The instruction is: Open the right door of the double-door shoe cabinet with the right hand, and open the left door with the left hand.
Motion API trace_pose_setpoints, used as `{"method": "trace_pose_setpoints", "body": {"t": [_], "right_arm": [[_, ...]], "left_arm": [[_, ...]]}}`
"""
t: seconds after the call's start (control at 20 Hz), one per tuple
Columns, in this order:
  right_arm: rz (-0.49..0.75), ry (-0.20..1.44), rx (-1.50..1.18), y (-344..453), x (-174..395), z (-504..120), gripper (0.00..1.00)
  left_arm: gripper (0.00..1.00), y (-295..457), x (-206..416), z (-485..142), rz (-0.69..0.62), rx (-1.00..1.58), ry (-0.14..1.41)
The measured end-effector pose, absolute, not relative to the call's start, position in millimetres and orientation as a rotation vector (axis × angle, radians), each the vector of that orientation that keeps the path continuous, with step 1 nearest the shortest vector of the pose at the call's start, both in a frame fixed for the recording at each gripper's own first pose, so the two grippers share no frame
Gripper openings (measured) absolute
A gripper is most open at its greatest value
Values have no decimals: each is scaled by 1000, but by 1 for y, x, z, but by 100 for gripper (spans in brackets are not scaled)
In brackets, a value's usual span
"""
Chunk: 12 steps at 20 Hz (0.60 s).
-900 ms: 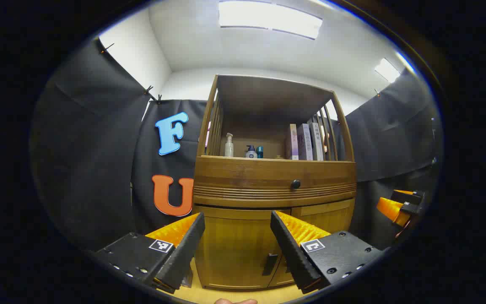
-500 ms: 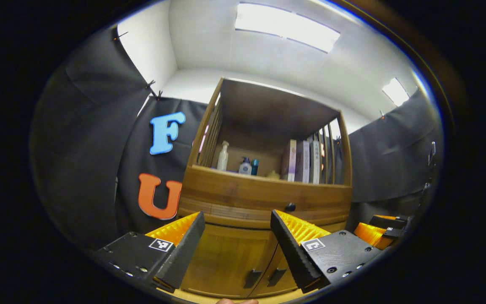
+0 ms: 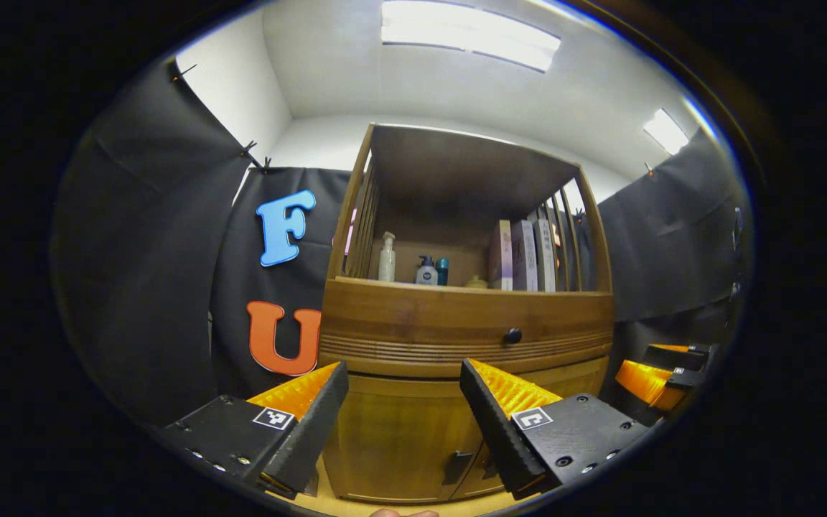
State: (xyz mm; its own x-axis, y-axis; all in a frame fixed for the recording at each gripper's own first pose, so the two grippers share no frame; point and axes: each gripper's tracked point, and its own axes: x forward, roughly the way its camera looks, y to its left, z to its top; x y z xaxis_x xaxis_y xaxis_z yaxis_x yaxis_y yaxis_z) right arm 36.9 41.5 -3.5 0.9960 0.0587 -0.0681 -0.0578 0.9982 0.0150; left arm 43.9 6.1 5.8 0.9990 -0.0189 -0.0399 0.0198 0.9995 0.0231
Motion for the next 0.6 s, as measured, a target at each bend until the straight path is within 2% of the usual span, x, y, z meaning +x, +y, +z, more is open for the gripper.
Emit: {"method": "trace_pose_setpoints", "body": {"t": [0.05,0.1,0.15,0.25,0.3,0.35,0.4,0.5,0.55,0.6], "right_arm": [[40,86,8,37,41,-10,100],[31,100,7,34,42,-17,100],[22,108,10,31,45,-23,100],[9,120,21,26,51,-34,100],[13,134,31,25,54,-44,100],[23,152,39,26,59,-52,100],[30,171,43,27,61,-61,100],[40,181,53,29,68,-73,100],[47,190,54,30,73,-82,100],[56,206,50,35,78,-91,100]], "left_arm": [[94,3,44,-3,-24,38,65],[100,1,43,-11,-30,44,93],[94,0,41,-18,-32,43,115],[94,-1,37,-21,-35,43,120],[94,-2,36,-20,-34,48,113],[100,-3,37,-20,-35,51,112],[94,-4,37,-22,-37,54,115],[94,-4,37,-23,-39,51,121],[100,-5,37,-25,-45,44,130],[100,-6,37,-28,-52,34,140]]}}
